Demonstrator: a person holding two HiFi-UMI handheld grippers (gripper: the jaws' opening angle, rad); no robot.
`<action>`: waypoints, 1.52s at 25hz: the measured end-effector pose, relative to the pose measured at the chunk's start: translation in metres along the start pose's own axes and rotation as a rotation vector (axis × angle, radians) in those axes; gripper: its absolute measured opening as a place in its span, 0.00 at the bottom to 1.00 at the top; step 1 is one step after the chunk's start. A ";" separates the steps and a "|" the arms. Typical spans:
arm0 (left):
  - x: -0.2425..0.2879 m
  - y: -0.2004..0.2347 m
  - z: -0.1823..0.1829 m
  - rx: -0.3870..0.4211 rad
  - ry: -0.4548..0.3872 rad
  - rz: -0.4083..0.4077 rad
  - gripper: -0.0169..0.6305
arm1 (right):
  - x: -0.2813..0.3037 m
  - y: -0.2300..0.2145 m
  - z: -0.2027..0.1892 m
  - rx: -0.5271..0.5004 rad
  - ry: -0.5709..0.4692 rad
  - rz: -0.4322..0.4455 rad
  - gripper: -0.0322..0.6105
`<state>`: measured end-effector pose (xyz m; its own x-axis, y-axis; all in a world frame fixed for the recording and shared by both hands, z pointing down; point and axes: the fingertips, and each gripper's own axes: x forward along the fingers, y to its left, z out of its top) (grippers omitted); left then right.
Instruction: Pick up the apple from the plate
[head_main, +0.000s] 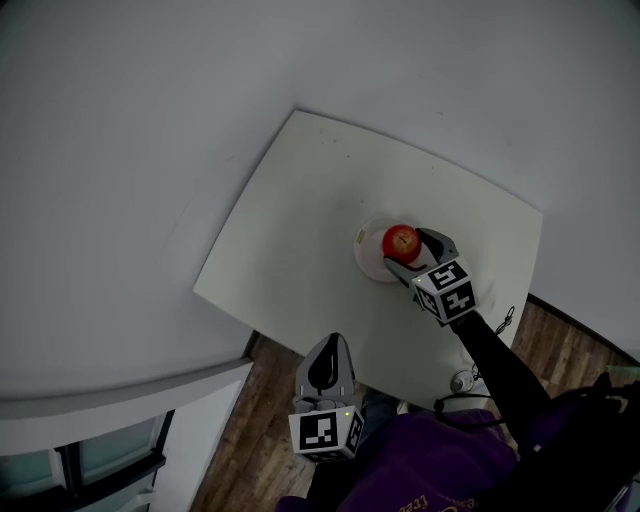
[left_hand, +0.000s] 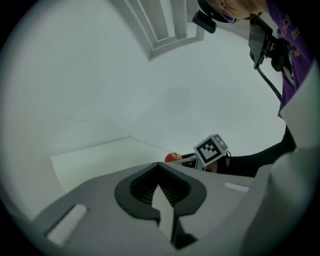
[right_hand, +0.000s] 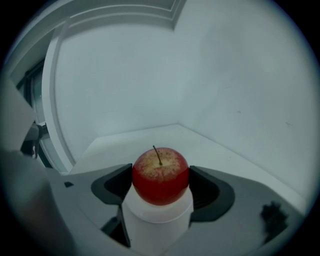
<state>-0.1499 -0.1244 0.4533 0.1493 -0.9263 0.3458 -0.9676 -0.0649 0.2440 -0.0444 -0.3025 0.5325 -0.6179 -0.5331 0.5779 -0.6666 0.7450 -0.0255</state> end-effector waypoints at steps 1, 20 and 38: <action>-0.001 -0.002 0.000 0.001 -0.003 -0.003 0.04 | -0.003 0.001 0.000 0.000 -0.004 -0.001 0.62; -0.014 -0.021 0.009 0.022 -0.049 -0.025 0.04 | -0.053 0.028 0.003 0.023 -0.076 0.002 0.62; -0.015 -0.029 0.013 0.030 -0.070 -0.041 0.04 | -0.095 0.034 0.035 0.038 -0.189 -0.009 0.62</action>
<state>-0.1269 -0.1131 0.4292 0.1752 -0.9463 0.2715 -0.9668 -0.1133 0.2290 -0.0227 -0.2405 0.4485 -0.6768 -0.6080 0.4151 -0.6855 0.7261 -0.0543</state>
